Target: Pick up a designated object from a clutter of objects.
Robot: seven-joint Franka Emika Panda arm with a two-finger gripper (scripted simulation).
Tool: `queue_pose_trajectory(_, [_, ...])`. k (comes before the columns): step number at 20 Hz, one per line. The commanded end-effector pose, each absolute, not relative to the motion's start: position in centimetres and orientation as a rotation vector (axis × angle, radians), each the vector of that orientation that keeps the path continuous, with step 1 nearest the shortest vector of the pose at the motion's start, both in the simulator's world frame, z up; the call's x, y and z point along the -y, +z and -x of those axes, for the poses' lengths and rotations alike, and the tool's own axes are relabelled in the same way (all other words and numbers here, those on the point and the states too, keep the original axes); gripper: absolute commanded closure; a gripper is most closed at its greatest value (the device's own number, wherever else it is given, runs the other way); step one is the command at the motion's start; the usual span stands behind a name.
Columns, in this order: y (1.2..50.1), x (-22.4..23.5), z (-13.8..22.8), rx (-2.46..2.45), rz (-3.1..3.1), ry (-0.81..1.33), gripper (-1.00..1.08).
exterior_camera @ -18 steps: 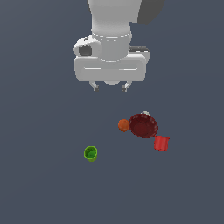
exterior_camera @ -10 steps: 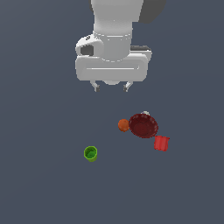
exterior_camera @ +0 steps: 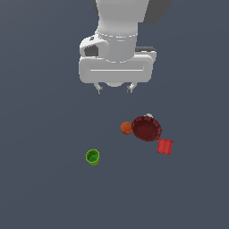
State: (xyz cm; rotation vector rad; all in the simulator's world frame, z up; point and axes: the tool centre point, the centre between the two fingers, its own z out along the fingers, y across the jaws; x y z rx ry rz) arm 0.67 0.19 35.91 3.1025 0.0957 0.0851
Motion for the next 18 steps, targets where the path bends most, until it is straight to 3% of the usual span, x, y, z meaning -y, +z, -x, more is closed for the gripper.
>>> queue_pose_trajectory(1, [35.6,-0.5,-0.9,-0.126,-3.099,0.082,-0.92])
queue_pose_trajectory(10, [32.5,-3.6,-3.0,-0.411,-3.059,0.062,-0.92])
queue_pose_trajectory(18, [26.9,-9.1,-5.6,-0.865,-2.954,0.031,-0.92])
